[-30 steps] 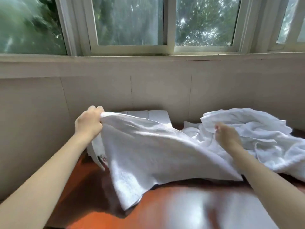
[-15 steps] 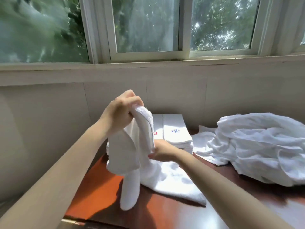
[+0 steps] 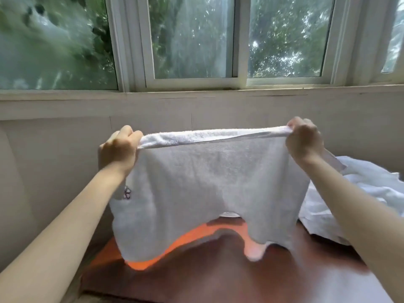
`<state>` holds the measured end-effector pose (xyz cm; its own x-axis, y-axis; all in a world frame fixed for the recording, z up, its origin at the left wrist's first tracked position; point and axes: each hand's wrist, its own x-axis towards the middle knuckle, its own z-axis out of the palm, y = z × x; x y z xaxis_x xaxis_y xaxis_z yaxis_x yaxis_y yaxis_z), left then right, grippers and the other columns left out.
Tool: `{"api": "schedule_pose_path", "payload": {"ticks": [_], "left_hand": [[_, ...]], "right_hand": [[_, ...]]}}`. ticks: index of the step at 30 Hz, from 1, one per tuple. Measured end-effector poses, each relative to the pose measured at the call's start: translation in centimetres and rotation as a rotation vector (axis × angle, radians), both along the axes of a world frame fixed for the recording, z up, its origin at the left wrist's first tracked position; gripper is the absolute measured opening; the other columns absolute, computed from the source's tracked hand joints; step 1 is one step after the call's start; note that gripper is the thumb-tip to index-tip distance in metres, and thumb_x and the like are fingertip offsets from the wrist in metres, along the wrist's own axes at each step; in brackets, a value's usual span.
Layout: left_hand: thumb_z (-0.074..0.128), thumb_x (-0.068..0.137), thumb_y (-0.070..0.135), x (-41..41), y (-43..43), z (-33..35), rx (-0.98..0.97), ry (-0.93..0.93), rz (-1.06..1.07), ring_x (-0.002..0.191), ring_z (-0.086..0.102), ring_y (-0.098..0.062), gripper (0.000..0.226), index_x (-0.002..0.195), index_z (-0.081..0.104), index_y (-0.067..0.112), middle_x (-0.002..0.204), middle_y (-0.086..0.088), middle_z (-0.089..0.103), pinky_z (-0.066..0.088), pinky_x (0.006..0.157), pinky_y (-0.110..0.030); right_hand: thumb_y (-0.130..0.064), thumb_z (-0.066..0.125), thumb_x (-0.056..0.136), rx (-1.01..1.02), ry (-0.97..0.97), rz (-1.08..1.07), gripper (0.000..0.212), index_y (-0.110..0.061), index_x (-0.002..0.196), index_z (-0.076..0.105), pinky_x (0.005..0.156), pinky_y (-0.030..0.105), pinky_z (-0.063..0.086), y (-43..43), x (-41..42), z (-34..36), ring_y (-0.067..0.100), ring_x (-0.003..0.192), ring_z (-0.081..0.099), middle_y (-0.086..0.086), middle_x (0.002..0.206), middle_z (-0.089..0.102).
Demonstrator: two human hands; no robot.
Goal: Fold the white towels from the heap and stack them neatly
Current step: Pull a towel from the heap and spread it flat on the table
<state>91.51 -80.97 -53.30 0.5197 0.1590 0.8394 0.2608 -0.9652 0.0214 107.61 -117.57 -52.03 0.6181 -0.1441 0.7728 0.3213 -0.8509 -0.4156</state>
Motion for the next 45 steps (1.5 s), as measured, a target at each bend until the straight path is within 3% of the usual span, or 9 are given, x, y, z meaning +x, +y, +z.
{"api": "schedule_pose_path", "payload": {"ticks": [5, 10, 12, 16, 24, 32, 38, 41, 45], "left_hand": [[0.066, 0.087, 0.018, -2.3, -0.2, 0.2, -0.106, 0.458, -0.242, 0.091, 0.06, -0.029, 0.009, 0.088, 0.062, 0.01, 0.089, -0.003, 0.056, 0.047, 0.071, -0.034], [0.068, 0.082, 0.05, -4.5, -1.7, -8.6, -0.437, 1.598, -0.167, 0.114, 0.053, -0.009, 0.062, 0.136, 0.048, 0.028, 0.133, 0.003, 0.054, 0.04, 0.098, -0.019], [0.05, 0.091, 0.057, -4.0, -2.8, -15.2, -0.377, 1.521, -0.065, 0.137, 0.036, -0.019, 0.072, 0.149, 0.029, 0.019, 0.154, -0.003, 0.032, 0.027, 0.111, -0.027], [0.02, 0.098, 0.057, -4.6, -5.8, -25.3, -0.511, 1.156, 0.065, 0.148, 0.001, -0.026, 0.066, 0.154, 0.006, 0.025, 0.161, -0.006, -0.003, 0.006, 0.116, -0.047], [0.014, 0.098, 0.056, -4.8, -5.8, -28.4, -0.45, 0.988, 0.08, 0.148, -0.003, -0.023, 0.061, 0.153, 0.007, 0.031, 0.162, -0.002, -0.002, 0.0, 0.116, -0.051], [0.028, 0.1, 0.045, -2.5, -5.6, -24.9, -0.344, 0.813, 0.089, 0.105, 0.059, -0.027, 0.039, 0.129, 0.034, 0.019, 0.115, -0.004, 0.063, 0.045, 0.079, -0.038], [0.039, 0.092, 0.01, 4.3, -2.5, -24.3, -0.46, 0.908, 0.037, 0.126, 0.043, -0.028, 0.052, 0.143, 0.032, 0.019, 0.141, -0.006, 0.038, 0.043, 0.096, -0.04], [0.048, 0.078, 0.003, 7.8, -0.2, -24.0, -0.706, 0.957, -0.122, 0.136, 0.033, -0.027, 0.082, 0.151, 0.019, 0.026, 0.153, -0.004, 0.023, 0.04, 0.104, -0.039], [0.058, 0.071, 0.004, 10.7, 1.4, -22.2, -0.819, 1.16, -0.144, 0.098, 0.058, -0.022, 0.09, 0.149, 0.02, 0.03, 0.144, -0.012, 0.031, 0.05, 0.058, -0.026]], "right_hand": [[0.008, 0.054, 0.077, -0.215, 0.063, 0.217, 0.014, 0.001, 0.069, 0.063, 0.066, 0.039, 0.043, -4.8, -3.6, -1.6, 0.039, 0.076, 0.057, 0.021, 0.079, 0.057], [-0.024, 0.063, 0.085, -0.79, 1.403, 0.378, 0.015, -0.029, 0.099, 0.058, 0.055, 0.011, 0.039, -8.2, -7.7, -10.0, -0.001, 0.065, 0.055, -0.012, 0.082, 0.057], [-0.029, 0.06, 0.088, -0.76, 1.491, 0.432, 0.037, -0.031, 0.125, 0.052, 0.062, 0.014, 0.042, -7.6, -8.3, -14.2, 0.003, 0.073, 0.06, -0.011, 0.092, 0.06], [-0.036, 0.048, 0.097, -0.623, 0.888, 0.408, 0.039, -0.027, 0.134, 0.046, 0.097, 0.017, 0.033, -5.8, -7.8, -22.0, 0.01, 0.125, 0.047, -0.008, 0.134, 0.049], [-0.045, 0.028, 0.099, -0.704, 0.794, 0.088, 0.035, -0.026, 0.121, 0.046, 0.088, 0.031, 0.047, -4.1, -8.1, -26.0, 0.018, 0.116, 0.053, -0.006, 0.123, 0.052], [-0.021, 0.038, 0.09, -0.879, 1.025, -0.08, 0.036, -0.023, 0.118, 0.06, 0.074, 0.026, 0.041, -2.9, -7.0, -23.3, 0.017, 0.108, 0.06, -0.007, 0.122, 0.059], [-0.037, 0.04, 0.094, -0.687, 0.653, 0.101, 0.038, -0.024, 0.13, 0.044, 0.09, 0.03, 0.042, -2.1, -2.8, -25.4, 0.019, 0.121, 0.051, -0.003, 0.132, 0.052], [-0.044, 0.032, 0.098, -0.55, 0.888, 0.267, 0.052, -0.03, 0.148, 0.024, 0.113, 0.04, 0.026, -1.8, 0.1, -26.2, 0.016, 0.14, 0.03, -0.005, 0.152, 0.031], [-0.033, 0.04, 0.093, -0.633, 1.048, 0.221, 0.044, -0.025, 0.136, 0.036, 0.104, 0.034, 0.037, -1.6, 4.0, -24.7, 0.027, 0.127, 0.045, 0.008, 0.14, 0.043]]}}
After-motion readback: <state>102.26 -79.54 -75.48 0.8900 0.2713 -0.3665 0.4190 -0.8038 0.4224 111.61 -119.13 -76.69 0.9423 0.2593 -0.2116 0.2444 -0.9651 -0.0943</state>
